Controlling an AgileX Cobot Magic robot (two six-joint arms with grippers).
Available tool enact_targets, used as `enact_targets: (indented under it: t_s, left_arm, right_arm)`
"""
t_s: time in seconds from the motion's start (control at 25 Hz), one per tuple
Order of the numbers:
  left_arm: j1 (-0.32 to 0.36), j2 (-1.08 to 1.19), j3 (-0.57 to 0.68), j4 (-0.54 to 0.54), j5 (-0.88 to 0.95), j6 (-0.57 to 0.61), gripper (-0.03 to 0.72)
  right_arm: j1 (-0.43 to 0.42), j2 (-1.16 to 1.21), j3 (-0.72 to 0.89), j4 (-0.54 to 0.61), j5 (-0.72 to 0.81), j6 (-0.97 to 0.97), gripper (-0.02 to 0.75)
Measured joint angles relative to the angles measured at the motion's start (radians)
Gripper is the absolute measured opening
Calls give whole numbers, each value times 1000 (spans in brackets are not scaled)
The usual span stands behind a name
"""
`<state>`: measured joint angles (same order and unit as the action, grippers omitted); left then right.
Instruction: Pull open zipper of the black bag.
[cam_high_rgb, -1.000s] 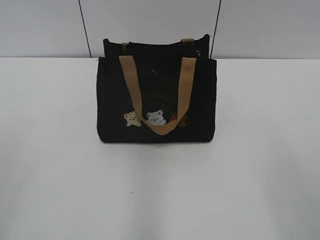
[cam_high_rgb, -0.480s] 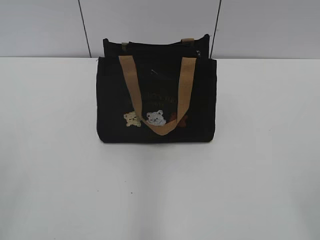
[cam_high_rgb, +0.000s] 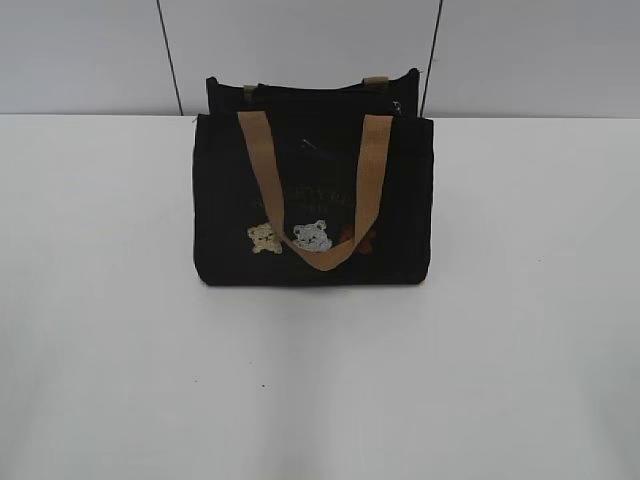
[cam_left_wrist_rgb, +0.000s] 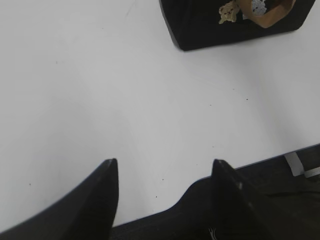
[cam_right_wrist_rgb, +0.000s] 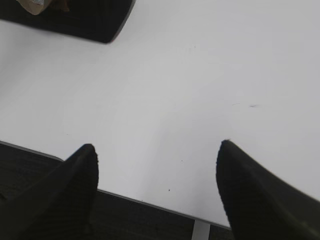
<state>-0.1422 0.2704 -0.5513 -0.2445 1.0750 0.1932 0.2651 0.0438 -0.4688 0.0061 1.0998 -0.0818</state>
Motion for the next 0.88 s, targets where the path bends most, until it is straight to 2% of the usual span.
enact_targets:
  t_s: [0.32, 0.68, 0.88]
  left_arm:
    - [5, -1, 0, 0, 0, 0, 440]
    - [85, -175, 1, 2, 0, 0, 440]
    - [106, -275, 3, 2, 0, 0, 440]
  right_arm:
    - [0, 0, 0, 0, 0, 1, 557]
    - [-2, 0, 0, 0, -1, 1, 557]
    - [-73, -1, 0, 1, -2, 1, 557]
